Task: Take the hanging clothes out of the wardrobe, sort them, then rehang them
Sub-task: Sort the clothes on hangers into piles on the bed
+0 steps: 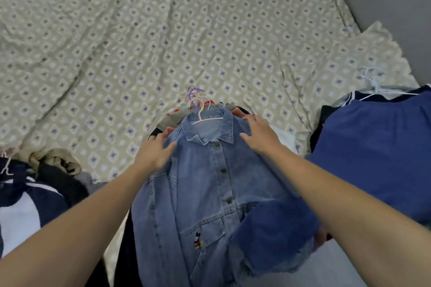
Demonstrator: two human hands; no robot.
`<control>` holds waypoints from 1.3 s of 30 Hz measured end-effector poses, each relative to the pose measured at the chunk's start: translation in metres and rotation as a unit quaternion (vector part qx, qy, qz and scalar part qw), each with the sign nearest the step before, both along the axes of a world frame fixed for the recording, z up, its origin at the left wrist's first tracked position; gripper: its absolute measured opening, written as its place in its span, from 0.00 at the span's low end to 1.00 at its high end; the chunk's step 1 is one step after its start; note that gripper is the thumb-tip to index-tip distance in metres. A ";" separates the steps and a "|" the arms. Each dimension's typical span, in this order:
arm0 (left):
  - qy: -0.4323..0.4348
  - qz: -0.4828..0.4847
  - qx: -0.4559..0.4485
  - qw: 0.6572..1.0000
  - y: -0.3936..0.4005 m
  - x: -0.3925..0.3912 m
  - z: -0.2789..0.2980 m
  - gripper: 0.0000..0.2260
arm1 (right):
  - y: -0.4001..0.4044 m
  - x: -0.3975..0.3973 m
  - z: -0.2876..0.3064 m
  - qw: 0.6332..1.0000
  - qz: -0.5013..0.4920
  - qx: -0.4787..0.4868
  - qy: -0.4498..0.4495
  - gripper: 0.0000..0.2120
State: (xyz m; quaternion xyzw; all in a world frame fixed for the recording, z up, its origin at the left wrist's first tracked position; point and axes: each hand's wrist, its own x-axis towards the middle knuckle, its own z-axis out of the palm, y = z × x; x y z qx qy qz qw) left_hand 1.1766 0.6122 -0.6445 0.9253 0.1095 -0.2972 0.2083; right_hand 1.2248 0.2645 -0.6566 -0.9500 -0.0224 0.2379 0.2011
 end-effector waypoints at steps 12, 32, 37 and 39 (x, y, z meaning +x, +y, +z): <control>-0.024 0.033 0.015 0.999 -0.017 0.012 -0.049 0.20 | 0.003 0.046 -0.056 0.999 0.036 -0.033 0.011 0.15; -0.273 0.063 -0.159 0.947 0.010 -0.158 0.200 0.09 | 0.006 -0.114 0.222 0.986 0.066 0.142 -0.050 0.24; -0.323 0.022 -0.196 0.926 0.045 -0.222 0.277 0.12 | 0.029 -0.201 0.318 0.988 0.087 0.081 -0.102 0.05; -0.353 0.012 -0.193 0.916 0.064 -0.244 0.306 0.13 | 0.043 -0.229 0.351 0.983 0.085 0.068 -0.146 0.09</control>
